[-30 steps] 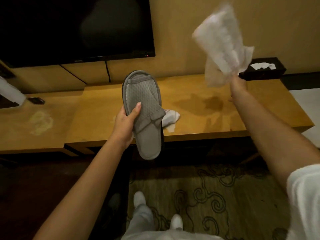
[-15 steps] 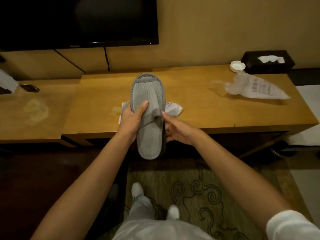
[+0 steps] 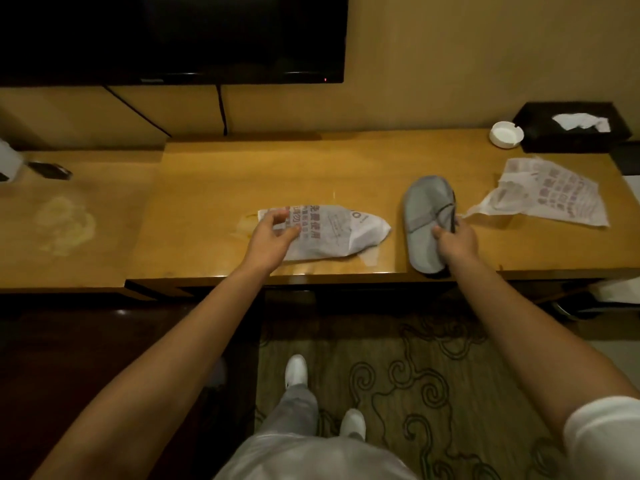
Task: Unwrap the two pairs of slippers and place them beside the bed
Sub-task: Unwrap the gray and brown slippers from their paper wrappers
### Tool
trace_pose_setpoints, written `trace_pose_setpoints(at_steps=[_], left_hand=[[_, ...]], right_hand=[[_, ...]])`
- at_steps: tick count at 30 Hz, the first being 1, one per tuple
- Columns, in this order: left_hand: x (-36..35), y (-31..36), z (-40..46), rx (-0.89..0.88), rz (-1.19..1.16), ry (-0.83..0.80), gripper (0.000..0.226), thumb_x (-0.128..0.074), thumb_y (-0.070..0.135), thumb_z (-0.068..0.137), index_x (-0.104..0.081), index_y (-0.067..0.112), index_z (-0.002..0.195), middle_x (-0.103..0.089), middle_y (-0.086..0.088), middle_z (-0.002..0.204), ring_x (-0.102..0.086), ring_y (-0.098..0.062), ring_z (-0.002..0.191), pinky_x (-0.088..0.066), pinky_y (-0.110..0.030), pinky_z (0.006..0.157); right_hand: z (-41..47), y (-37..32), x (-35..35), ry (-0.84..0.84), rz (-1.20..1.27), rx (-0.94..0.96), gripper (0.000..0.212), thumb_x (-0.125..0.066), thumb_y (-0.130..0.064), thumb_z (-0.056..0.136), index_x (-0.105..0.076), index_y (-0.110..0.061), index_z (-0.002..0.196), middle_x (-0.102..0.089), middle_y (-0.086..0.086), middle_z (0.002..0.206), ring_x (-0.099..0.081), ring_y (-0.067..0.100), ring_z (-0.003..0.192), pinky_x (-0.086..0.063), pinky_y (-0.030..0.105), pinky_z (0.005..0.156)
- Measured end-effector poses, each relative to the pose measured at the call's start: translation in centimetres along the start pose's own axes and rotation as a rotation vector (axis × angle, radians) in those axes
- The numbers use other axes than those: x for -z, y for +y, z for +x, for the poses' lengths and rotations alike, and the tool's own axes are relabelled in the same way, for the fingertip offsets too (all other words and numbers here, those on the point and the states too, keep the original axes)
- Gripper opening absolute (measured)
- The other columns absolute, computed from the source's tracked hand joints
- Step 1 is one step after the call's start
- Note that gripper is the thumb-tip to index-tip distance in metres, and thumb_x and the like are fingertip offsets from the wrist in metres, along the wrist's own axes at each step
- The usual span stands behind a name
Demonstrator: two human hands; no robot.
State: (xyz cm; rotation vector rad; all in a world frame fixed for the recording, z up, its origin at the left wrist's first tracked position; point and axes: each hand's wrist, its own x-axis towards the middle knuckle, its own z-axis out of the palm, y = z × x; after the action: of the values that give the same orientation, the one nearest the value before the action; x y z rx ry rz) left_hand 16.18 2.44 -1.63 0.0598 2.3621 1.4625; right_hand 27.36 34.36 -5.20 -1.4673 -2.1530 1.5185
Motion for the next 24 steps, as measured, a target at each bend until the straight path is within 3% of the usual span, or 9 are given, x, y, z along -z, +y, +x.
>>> trace_pose_setpoints(at_steps=[4, 6, 7, 8, 10, 13, 16, 20, 24], left_hand=[[0.0, -1.4, 1.2, 0.01, 0.031, -0.068, 0.035, -0.069, 0.02, 0.093, -0.06, 0.017, 0.127, -0.062, 0.002, 0.131, -0.063, -0.017, 0.107, -0.055, -0.035, 0.094], [0.3, -1.9, 1.9, 0.019, 0.021, -0.076, 0.035, -0.07, 0.02, 0.092, -0.06, 0.018, 0.125, -0.063, 0.003, 0.128, -0.064, -0.016, 0.105, -0.056, -0.035, 0.094], [0.3, -2.2, 2.3, 0.02, 0.02, -0.077, 0.035, -0.07, 0.021, 0.092, -0.06, 0.019, 0.125, -0.063, 0.003, 0.128, -0.065, -0.016, 0.105, -0.056, -0.036, 0.094], [0.3, -2.3, 2.4, 0.023, 0.03, -0.078, 0.035, -0.071, 0.022, 0.092, -0.06, 0.019, 0.125, -0.064, 0.003, 0.127, -0.065, -0.016, 0.105, -0.056, -0.037, 0.094], [0.4, -2.6, 2.7, 0.042, 0.046, -0.097, 0.036, -0.071, 0.025, 0.091, -0.06, 0.02, 0.125, -0.064, 0.003, 0.126, -0.065, -0.016, 0.104, -0.056, -0.039, 0.094], [0.2, -2.7, 2.4, 0.062, 0.083, -0.164, 0.041, -0.072, 0.031, 0.089, -0.06, 0.023, 0.127, -0.064, 0.004, 0.12, -0.064, -0.014, 0.105, -0.055, -0.037, 0.093], [0.0, -2.3, 2.2, 0.049, 0.081, -0.189, 0.042, -0.072, 0.031, 0.09, -0.059, 0.022, 0.129, -0.06, 0.005, 0.127, -0.062, -0.013, 0.107, -0.055, -0.035, 0.092], [-0.3, -2.5, 2.0, 0.01, 0.275, -0.232, 0.05, -0.073, 0.032, 0.087, -0.057, 0.018, 0.133, -0.056, 0.001, 0.136, -0.06, -0.018, 0.114, -0.052, -0.033, 0.094], [-0.6, -1.4, 1.3, -0.496, 0.719, -0.213, 0.088, -0.079, 0.046, 0.077, -0.036, 0.024, 0.15, -0.033, -0.007, 0.157, -0.03, -0.028, 0.146, -0.031, -0.04, 0.115]], right_hand=[[2.5, 3.1, 0.2, 0.051, -0.431, -0.095, 0.048, -0.061, -0.027, 0.095, -0.047, -0.011, 0.139, -0.053, 0.018, 0.141, -0.051, 0.041, 0.126, -0.044, 0.05, 0.102], [2.5, 2.8, -1.2, 0.267, -0.662, 0.046, 0.057, -0.063, -0.025, 0.09, -0.042, -0.009, 0.141, -0.045, 0.018, 0.147, -0.044, 0.041, 0.131, -0.039, 0.05, 0.107], [2.1, 2.0, -2.3, 0.331, -0.722, 0.216, 0.063, -0.064, -0.025, 0.088, -0.04, -0.008, 0.143, -0.042, 0.018, 0.15, -0.042, 0.04, 0.135, -0.035, 0.05, 0.11], [1.6, 1.1, -3.7, 0.287, -0.75, 0.408, 0.068, -0.065, -0.027, 0.086, -0.038, -0.009, 0.145, -0.041, 0.017, 0.151, -0.04, 0.038, 0.138, -0.034, 0.05, 0.111], [0.4, -0.7, -7.5, -0.018, -0.822, 0.628, 0.08, -0.068, -0.039, 0.08, -0.036, -0.017, 0.149, -0.039, 0.013, 0.154, -0.037, 0.035, 0.141, -0.036, 0.051, 0.112], [-1.1, -1.9, -12.3, -0.351, -0.918, 0.493, 0.104, -0.072, -0.059, 0.068, -0.021, -0.031, 0.154, -0.033, 0.007, 0.156, -0.037, 0.035, 0.139, -0.039, 0.05, 0.109], [-0.1, -2.7, -13.7, -0.363, -1.001, 0.391, 0.116, -0.078, -0.066, 0.058, -0.018, -0.035, 0.153, -0.041, 0.008, 0.148, -0.043, 0.038, 0.131, -0.043, 0.05, 0.103], [-0.9, -3.7, -13.6, -0.389, -0.858, 0.133, 0.112, -0.091, -0.061, 0.047, -0.043, -0.021, 0.139, -0.058, 0.006, 0.136, -0.057, 0.03, 0.122, -0.052, 0.041, 0.095], [-3.8, -6.9, -12.4, -0.417, -0.629, 0.378, 0.078, -0.087, -0.051, 0.058, -0.056, -0.021, 0.123, -0.069, 0.001, 0.115, -0.066, 0.024, 0.102, -0.053, 0.034, 0.083]])
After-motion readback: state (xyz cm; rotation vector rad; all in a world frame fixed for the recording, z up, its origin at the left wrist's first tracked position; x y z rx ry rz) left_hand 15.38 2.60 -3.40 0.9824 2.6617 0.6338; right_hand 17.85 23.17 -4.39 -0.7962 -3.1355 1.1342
